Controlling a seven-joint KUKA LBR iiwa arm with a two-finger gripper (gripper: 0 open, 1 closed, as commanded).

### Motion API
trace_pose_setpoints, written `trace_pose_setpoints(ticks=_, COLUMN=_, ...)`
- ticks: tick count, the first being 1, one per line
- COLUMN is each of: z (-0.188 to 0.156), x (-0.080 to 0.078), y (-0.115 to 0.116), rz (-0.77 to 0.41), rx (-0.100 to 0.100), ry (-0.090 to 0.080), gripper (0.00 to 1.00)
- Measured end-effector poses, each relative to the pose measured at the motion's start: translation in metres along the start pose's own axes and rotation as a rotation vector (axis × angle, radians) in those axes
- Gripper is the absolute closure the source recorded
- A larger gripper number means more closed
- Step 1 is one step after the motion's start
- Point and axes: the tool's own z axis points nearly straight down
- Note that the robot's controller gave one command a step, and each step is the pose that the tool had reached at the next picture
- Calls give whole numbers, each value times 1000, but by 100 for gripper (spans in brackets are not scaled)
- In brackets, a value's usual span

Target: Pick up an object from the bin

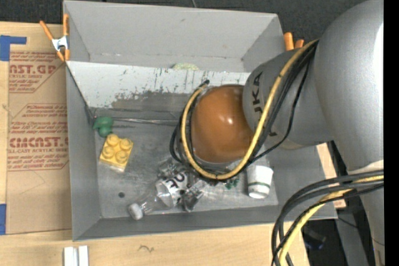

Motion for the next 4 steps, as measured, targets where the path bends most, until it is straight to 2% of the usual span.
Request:
trace_pose_setpoints(ticks=3, z=-16, x=-1, y=0, rz=0, rx=-2, ry=7, gripper=100)
trace_pose_setpoints(ticks=4, z=-24, x=1, y=1, rz=-1, rx=-6, ry=15, gripper=100)
